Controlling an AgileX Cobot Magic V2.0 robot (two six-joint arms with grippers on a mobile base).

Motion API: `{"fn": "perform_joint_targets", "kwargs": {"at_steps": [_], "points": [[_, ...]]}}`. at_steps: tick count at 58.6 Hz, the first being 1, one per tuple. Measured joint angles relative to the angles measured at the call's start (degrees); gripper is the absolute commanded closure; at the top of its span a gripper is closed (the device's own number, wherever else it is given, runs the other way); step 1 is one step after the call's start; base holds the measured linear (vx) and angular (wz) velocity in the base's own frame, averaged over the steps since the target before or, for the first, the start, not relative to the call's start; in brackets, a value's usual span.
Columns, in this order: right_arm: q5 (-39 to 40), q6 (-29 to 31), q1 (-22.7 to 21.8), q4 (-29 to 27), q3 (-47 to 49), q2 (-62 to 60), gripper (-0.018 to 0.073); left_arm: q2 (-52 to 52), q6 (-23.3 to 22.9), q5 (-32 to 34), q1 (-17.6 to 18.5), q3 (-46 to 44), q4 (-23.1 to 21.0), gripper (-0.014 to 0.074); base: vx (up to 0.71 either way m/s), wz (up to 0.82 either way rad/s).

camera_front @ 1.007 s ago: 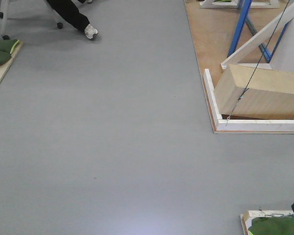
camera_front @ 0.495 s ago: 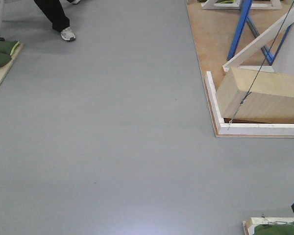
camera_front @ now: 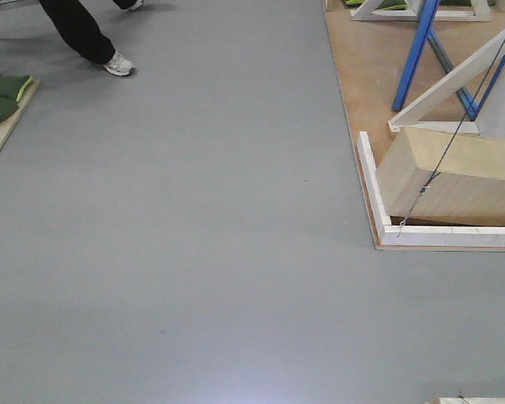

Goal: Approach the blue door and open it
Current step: 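Drive the base forward toward the blue door on the wooden platform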

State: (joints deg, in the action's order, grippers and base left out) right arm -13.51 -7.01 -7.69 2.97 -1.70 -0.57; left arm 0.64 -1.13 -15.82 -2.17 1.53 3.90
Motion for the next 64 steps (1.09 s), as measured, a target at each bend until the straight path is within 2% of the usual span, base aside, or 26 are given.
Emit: {"fn": "perform_joint_targets", "kwargs": {"at_steps": [8,23,36,50,64], "points": [[0.0,0.0,0.0,0.0,0.0,0.0,0.0551,0.0,0.0,0.0,-2.0,0.0,0.0,0.0524,0.05,-0.11],[0.0,0.0,0.0,0.0,0.0,0.0,0.0551,0.0,0.0,0.0,-2.0,0.0,0.0,0.0524,0.07,-0.11],[0.0,0.0,3.0,0.0,0.0,0.0,0.0551,0.0,0.0,0.0,-2.0,0.0,0.0,0.0524,0.14,-0.04],[0.0,0.0,-0.8,0.0,0.0,0.0,0.0551,0.0,0.0,0.0,-2.0,0.0,0.0,0.0524,0.22,0.06],[0.0,0.0,-1.0,0.0,0.0,0.0,0.0551,0.0,0.0,0.0,-2.0,0.0,0.0,0.0524,0.30,0.04]]}}
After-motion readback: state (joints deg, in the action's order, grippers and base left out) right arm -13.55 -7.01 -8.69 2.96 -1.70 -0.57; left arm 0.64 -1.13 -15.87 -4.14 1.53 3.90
